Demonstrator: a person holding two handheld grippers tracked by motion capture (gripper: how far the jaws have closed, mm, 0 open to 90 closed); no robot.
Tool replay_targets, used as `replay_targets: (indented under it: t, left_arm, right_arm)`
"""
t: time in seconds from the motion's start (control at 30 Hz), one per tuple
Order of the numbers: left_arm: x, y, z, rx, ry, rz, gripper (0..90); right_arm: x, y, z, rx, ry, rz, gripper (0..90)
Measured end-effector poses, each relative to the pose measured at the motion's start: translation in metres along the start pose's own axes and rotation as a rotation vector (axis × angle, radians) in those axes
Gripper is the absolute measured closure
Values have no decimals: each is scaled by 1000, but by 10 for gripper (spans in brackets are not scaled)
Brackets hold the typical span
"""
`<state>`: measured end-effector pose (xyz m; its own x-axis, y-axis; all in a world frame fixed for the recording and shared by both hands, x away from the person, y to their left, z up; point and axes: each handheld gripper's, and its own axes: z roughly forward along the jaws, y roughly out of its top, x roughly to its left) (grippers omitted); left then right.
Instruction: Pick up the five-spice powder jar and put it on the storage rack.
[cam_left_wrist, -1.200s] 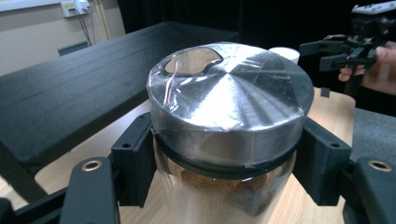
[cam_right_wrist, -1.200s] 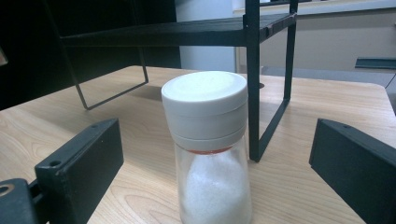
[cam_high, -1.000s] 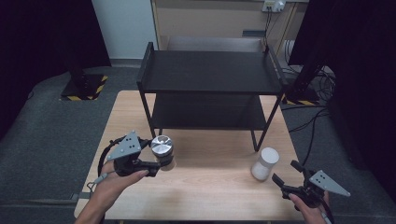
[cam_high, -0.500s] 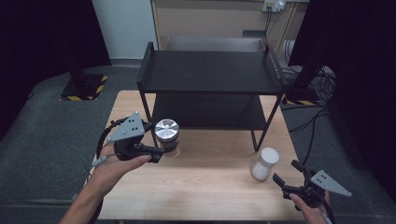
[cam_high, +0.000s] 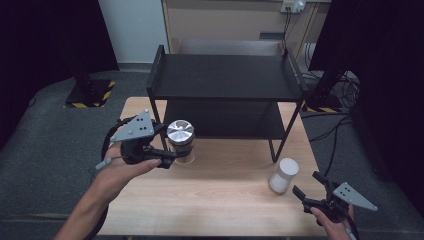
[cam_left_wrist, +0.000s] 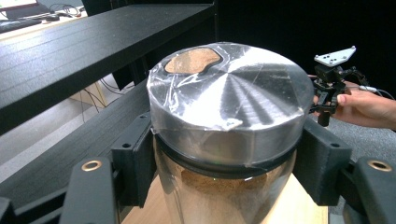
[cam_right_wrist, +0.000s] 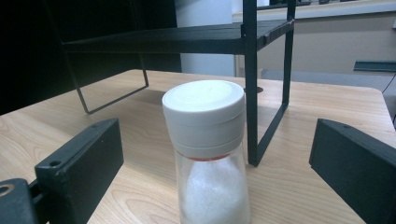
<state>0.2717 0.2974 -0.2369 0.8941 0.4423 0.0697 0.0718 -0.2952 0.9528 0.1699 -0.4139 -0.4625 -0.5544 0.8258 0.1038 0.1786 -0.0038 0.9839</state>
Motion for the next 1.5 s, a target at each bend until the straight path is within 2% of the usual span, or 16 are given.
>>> replay_targets:
  t: [0.37, 0.57, 0.9, 1.3, 1.43, 1.5]
  left_arm:
    - [5, 21, 3, 12, -6, 21, 301]
    - [14, 35, 5, 24, -16, 10, 301]
    - [25, 50, 11, 11, -22, -2, 301]
    - [34, 74, 21, 13, -5, 11, 301]
    - [39, 76, 23, -1, -4, -4, 301]
    - [41, 80, 25, 6, 3, 2, 301]
  right_arm:
    - [0, 0, 1, 0, 3, -1, 33]
    - [0, 0, 0, -1, -2, -1, 33]
    - [1, 0, 0, 1, -1, -1, 33]
    - [0, 0, -1, 1, -3, -1, 33]
    - [0, 0, -2, -2, -5, -2, 33]
    - [0, 1, -2, -3, -5, -2, 33]
